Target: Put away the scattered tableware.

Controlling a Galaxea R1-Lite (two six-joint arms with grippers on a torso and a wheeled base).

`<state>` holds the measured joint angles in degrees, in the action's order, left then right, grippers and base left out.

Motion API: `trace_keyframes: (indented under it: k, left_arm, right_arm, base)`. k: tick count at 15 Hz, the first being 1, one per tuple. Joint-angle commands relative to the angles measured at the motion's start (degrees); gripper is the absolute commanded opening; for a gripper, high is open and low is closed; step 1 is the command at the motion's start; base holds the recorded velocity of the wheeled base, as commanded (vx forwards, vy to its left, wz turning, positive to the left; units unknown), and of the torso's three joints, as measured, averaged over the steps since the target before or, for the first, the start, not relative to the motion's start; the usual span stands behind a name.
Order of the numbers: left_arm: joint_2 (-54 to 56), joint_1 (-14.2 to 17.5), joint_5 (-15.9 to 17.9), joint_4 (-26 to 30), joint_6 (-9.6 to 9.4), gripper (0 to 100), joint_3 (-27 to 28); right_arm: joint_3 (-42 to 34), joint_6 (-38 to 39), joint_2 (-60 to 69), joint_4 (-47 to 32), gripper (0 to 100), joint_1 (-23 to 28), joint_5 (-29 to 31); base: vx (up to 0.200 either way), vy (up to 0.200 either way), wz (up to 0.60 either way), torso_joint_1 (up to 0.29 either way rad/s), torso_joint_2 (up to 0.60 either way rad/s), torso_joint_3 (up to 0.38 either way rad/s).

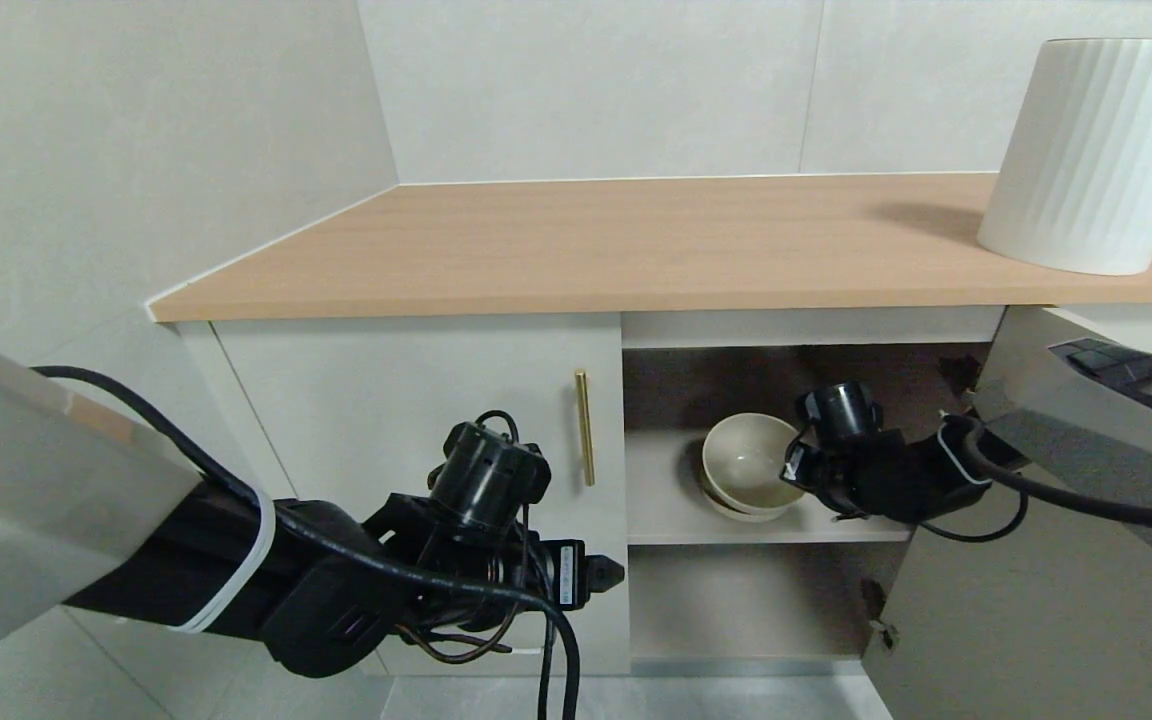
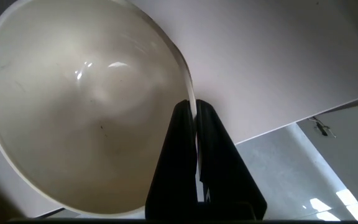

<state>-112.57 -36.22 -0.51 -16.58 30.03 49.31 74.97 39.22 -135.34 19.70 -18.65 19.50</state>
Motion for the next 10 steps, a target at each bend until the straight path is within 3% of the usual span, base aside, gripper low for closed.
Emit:
trace_keyframes:
  k: [1, 5, 6, 10]
  left_arm:
    - [0.0, 0.0, 0.0, 0.0, 0.03, 100, 0.0]
    - [-0.1, 0.0, 0.0, 0.0, 0.03, 100, 0.0]
    - [0.0, 0.0, 0.0, 0.0, 0.03, 100, 0.0]
    - [0.1, 0.0, 0.0, 0.0, 0.03, 100, 0.0]
  right_arm:
    - [0.1, 0.0, -0.2, 0.0, 0, -0.1, 0.0]
    - [0.1, -0.1, -0.3, 0.0, 0, -0.1, -0.1]
    - [0.1, -0.1, -0.3, 0.0, 100, -0.1, -0.1]
    - [-0.1, -0.2, -0.1, 0.0, 100, -0.2, -0.3]
  base:
    - [0.0, 0.0, 0.0, 0.0, 0.0, 0.0]
    - [0.0, 0.0, 0.0, 0.0, 0.0, 0.0]
    - [0.0, 0.0, 0.0, 0.0, 0.0, 0.0]
    - [0.0, 0.0, 0.0, 0.0, 0.0, 0.0]
